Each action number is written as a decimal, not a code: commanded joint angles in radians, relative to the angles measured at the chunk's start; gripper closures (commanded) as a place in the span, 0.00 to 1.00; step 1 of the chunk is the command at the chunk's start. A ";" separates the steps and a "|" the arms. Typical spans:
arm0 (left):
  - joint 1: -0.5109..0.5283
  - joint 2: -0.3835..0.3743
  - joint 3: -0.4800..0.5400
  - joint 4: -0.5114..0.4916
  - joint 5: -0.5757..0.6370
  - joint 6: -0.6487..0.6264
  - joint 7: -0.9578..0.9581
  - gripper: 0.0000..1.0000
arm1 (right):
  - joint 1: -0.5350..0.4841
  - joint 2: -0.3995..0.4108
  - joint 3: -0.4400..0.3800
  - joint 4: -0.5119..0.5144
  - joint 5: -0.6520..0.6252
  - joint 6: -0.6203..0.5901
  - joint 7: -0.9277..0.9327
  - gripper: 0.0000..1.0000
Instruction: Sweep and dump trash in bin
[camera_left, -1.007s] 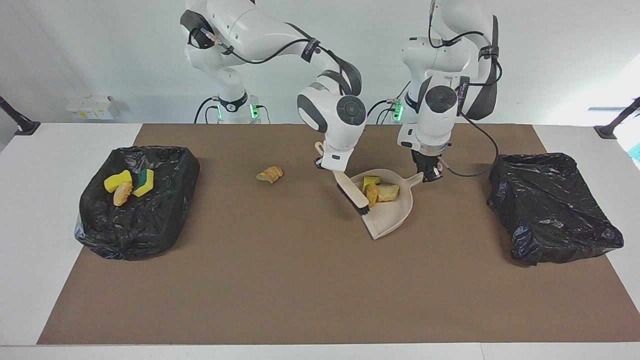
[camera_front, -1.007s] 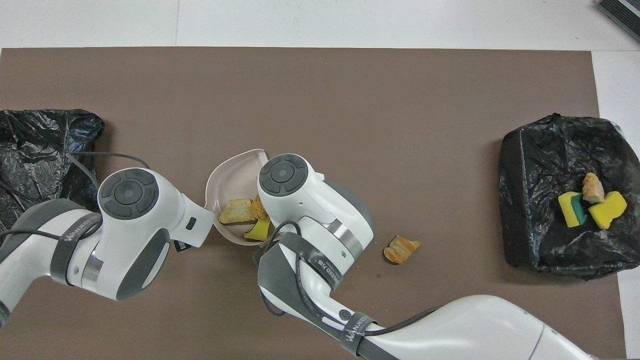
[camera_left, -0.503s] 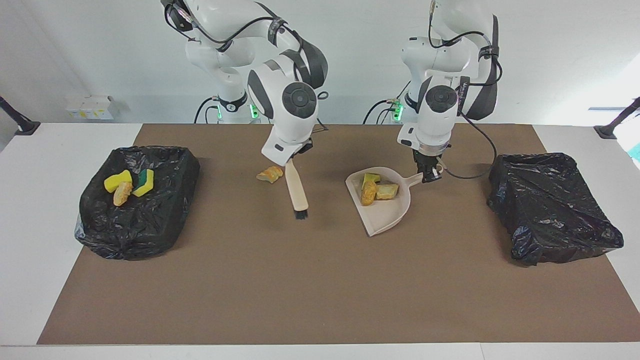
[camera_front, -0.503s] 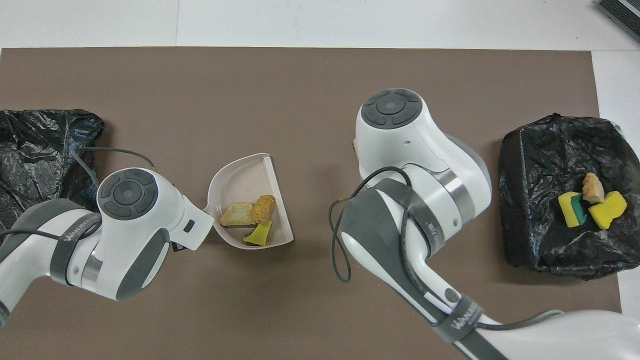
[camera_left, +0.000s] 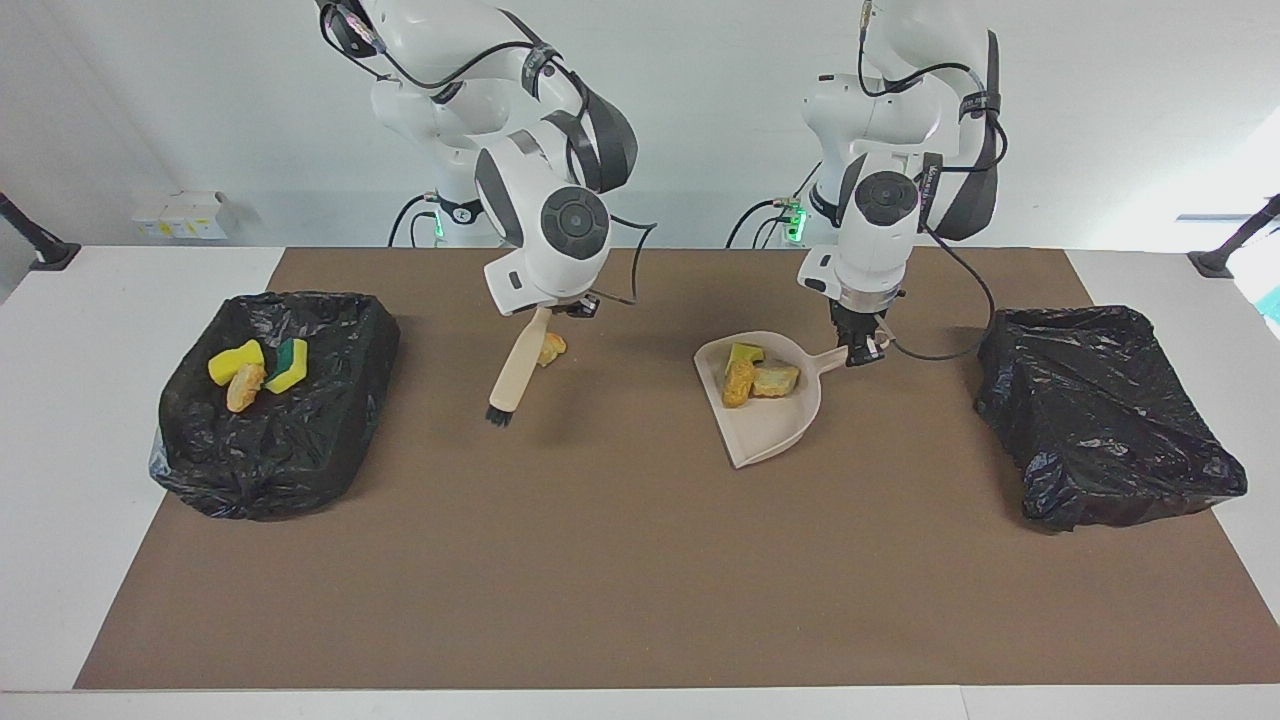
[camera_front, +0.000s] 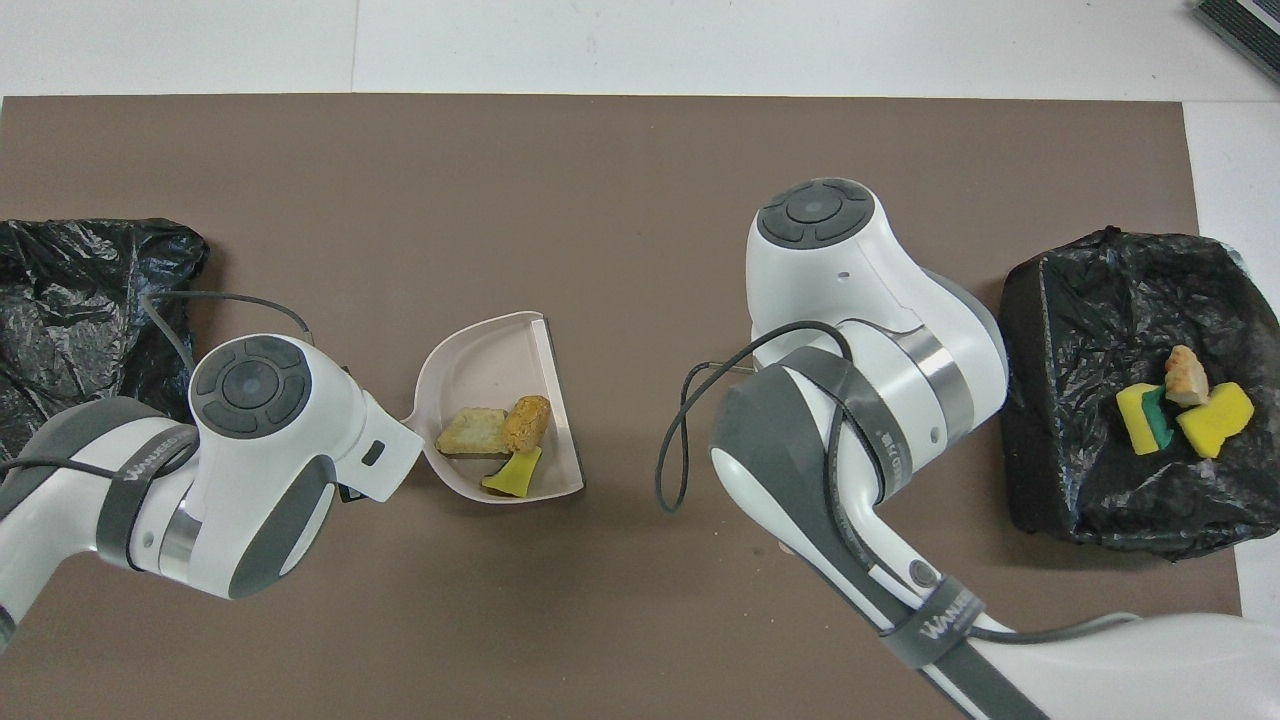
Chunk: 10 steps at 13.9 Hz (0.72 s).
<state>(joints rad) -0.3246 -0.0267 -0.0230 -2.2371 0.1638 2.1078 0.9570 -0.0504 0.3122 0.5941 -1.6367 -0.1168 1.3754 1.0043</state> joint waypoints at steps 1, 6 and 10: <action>0.007 -0.024 0.002 -0.029 -0.010 0.024 0.022 1.00 | -0.022 -0.128 0.001 -0.158 0.092 0.022 0.077 1.00; 0.005 -0.024 0.002 -0.029 -0.010 0.021 0.020 1.00 | -0.063 -0.368 0.001 -0.553 0.254 0.325 0.048 1.00; 0.005 -0.024 0.002 -0.029 -0.010 0.024 0.019 1.00 | -0.066 -0.467 -0.002 -0.727 0.391 0.503 -0.049 1.00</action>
<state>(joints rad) -0.3233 -0.0267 -0.0231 -2.2371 0.1638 2.1080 0.9598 -0.0962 -0.0617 0.5906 -2.2641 0.2129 1.8060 1.0077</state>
